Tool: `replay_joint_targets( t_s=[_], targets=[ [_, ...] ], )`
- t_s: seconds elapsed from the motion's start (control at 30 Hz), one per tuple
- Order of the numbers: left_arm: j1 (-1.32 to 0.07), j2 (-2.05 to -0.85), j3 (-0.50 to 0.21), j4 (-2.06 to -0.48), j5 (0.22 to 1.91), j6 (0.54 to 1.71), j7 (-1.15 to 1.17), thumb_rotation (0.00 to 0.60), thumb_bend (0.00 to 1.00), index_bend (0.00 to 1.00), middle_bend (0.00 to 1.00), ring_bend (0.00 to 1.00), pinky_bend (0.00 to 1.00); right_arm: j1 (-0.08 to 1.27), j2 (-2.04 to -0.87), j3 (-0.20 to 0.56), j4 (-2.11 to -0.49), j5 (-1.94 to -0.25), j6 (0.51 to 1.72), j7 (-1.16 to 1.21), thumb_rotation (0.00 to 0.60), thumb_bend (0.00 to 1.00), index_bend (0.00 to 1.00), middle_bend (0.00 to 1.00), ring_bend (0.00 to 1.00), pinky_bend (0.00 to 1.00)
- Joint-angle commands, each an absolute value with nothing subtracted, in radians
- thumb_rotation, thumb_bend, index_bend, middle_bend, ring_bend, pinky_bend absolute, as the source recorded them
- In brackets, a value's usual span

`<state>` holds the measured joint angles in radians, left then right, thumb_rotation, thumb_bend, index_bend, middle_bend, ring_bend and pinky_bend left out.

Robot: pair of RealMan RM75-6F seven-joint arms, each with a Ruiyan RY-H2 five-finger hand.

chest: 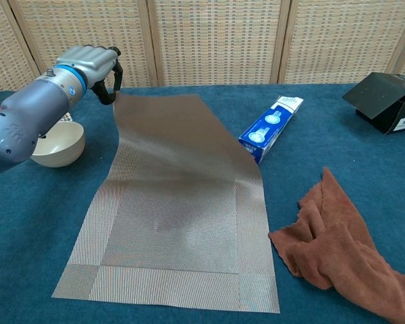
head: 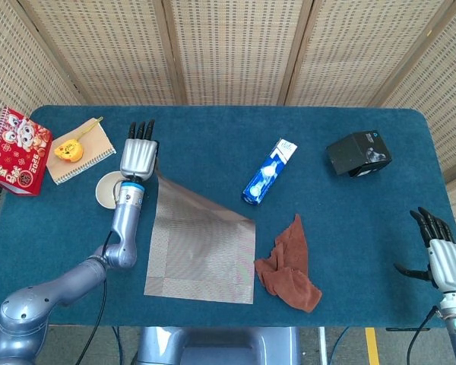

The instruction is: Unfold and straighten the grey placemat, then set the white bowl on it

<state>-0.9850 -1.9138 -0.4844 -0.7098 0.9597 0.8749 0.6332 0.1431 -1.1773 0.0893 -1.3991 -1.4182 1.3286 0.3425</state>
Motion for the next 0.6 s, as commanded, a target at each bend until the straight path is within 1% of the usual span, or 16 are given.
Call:
replay_joint_targets(
  t_s=[0.03,0.07,0.1,0.17,0.23,0.3,0.37,0.6],
  targets=[
    [-1.010,-1.936,-0.492,-0.667,0.929,0.859,0.649,0.600,0.45,0.58,0.00,0.00,0.00,0.144,-1.178,0.089,-1.397,-1.416,1.325,0.342,0.600,0.12,0.06,0.00,0.00,0.00],
    [-1.014,-1.940,-0.493,-0.657,0.922,0.856,0.650,0.600,0.45,0.56,0.00,0.00,0.00,0.144,-1.179,0.089,-1.396,-1.415,1.323,0.342,0.600,0.12,0.06,0.00,0.00,0.00],
    [-1.020,-1.945,-0.497,-0.645,0.911,0.853,0.650,0.600,0.44,0.51,0.00,0.00,0.00,0.144,-1.179,0.089,-1.395,-1.413,1.321,0.341,0.600,0.12,0.06,0.00,0.00,0.00],
    [-1.027,-1.950,-0.503,-0.633,0.889,0.840,0.654,0.600,0.40,0.36,0.00,0.00,0.00,0.144,-1.180,0.090,-1.394,-1.413,1.321,0.339,0.600,0.12,0.06,0.00,0.00,0.00],
    [-1.029,-1.950,-0.502,-0.631,0.873,0.827,0.663,0.600,0.28,0.15,0.00,0.00,0.00,0.144,-1.181,0.090,-1.394,-1.413,1.321,0.338,0.600,0.12,0.06,0.00,0.00,0.00],
    [-1.027,-1.945,-0.495,-0.636,0.871,0.827,0.663,0.600,0.21,0.04,0.00,0.00,0.00,0.145,-1.182,0.090,-1.393,-1.413,1.320,0.336,0.600,0.12,0.06,0.00,0.00,0.00],
    [-1.020,-1.937,-0.486,-0.647,0.880,0.837,0.650,0.600,0.19,0.00,0.00,0.00,0.00,0.145,-1.183,0.089,-1.394,-1.415,1.320,0.333,0.600,0.12,0.06,0.00,0.00,0.00],
    [-0.971,-1.886,-0.446,-0.721,0.933,0.888,0.569,0.600,0.18,0.00,0.00,0.00,0.00,0.143,-1.185,0.084,-1.400,-1.426,1.327,0.322,0.600,0.12,0.06,0.00,0.00,0.00]
  ],
)
